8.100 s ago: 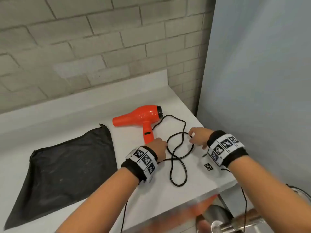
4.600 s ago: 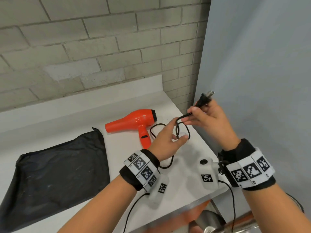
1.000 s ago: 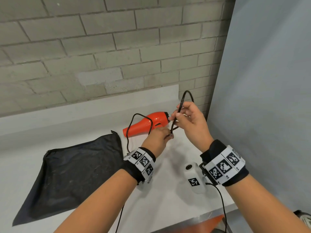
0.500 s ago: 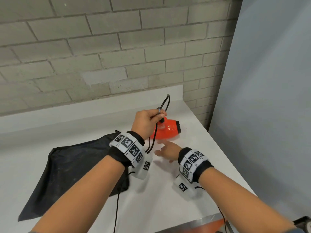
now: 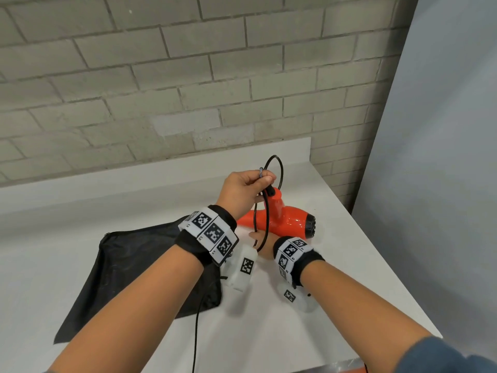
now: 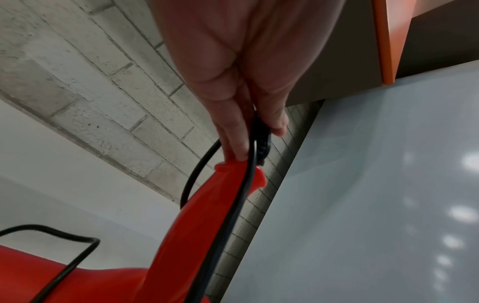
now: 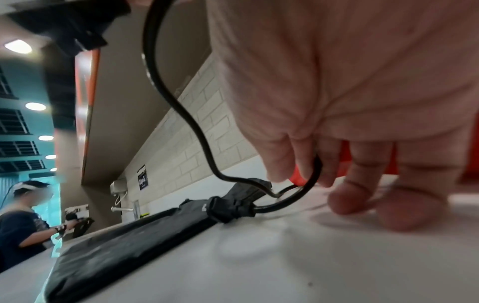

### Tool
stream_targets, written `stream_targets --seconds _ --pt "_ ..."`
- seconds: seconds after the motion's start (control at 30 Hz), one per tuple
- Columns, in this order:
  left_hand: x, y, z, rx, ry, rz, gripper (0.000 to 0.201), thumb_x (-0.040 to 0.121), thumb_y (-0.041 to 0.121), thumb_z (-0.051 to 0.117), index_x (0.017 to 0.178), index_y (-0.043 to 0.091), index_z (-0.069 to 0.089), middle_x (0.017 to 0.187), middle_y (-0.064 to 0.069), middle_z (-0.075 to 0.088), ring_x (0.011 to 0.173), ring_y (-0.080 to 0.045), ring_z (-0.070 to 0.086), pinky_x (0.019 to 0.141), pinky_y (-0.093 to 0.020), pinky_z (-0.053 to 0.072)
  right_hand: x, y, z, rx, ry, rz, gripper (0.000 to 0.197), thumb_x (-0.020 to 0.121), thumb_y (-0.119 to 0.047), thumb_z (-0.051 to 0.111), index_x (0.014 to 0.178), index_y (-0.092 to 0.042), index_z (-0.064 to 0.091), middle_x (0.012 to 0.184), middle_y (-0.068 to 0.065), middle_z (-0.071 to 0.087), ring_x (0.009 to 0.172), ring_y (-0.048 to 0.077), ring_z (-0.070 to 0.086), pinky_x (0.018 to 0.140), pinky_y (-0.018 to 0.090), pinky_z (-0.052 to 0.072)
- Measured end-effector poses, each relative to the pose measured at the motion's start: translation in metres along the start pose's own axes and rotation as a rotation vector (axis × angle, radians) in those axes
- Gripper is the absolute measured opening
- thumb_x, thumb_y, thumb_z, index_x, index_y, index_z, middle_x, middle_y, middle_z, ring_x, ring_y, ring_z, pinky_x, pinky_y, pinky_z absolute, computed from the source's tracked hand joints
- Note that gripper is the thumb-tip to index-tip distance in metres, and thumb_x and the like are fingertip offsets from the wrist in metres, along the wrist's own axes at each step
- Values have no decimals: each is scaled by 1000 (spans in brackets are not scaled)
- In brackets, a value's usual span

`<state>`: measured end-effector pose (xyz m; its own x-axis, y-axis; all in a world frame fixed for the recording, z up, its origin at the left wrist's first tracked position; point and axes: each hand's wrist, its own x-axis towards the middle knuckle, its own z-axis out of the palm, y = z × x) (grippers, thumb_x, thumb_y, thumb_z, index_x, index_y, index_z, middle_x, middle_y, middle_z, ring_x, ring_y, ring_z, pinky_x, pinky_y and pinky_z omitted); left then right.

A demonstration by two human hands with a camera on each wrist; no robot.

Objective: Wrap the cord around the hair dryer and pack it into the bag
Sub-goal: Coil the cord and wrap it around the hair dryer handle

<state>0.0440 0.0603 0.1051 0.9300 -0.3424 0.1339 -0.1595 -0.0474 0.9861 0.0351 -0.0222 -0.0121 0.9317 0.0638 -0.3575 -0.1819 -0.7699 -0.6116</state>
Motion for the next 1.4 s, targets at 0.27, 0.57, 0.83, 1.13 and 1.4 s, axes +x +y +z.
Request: stream_targets --seconds 0.27,0.57,0.83,1.13,1.4 --pt "20 1 -4 79 6 1 17 89 9 53 80 16 65 78 3 63 62 3 64 74 -26 56 -29 29 -40 46 -14 -11 36 86 6 42 64 -21 52 66 -3 53 55 12 55 51 15 51" --pt "38 10 1 71 39 -5 17 90 7 52 100 -1 63 76 -2 58 54 -1 64 54 -13 53 -68 89 -80 -473 -113 323 24 85 -5 54 106 -3 65 103 12 66 60 16 48 53 17 46" --pt "41 5 4 81 100 -15 16 90 9 53 98 2 64 79 -3 60 72 -15 61 65 -20 57 -69 47 -88 145 366 -83 28 95 -23 44 116 -8 55 120 10 58 100 22 57 80 25 40" --pt "31 11 1 380 3 39 19 89 17 54 103 14 65 100 -10 68 99 -22 64 86 -36 53 -52 -33 -98 257 480 -322 38 88 -16 56 125 -9 46 114 11 61 100 21 58 77 21 38" --pt "17 12 -19 640 159 204 14 84 26 59 77 17 67 56 -4 61 60 -20 61 66 -28 47 -52 -21 -101 328 447 -355 32 88 -6 53 120 -10 55 97 -1 55 82 11 52 67 4 39"
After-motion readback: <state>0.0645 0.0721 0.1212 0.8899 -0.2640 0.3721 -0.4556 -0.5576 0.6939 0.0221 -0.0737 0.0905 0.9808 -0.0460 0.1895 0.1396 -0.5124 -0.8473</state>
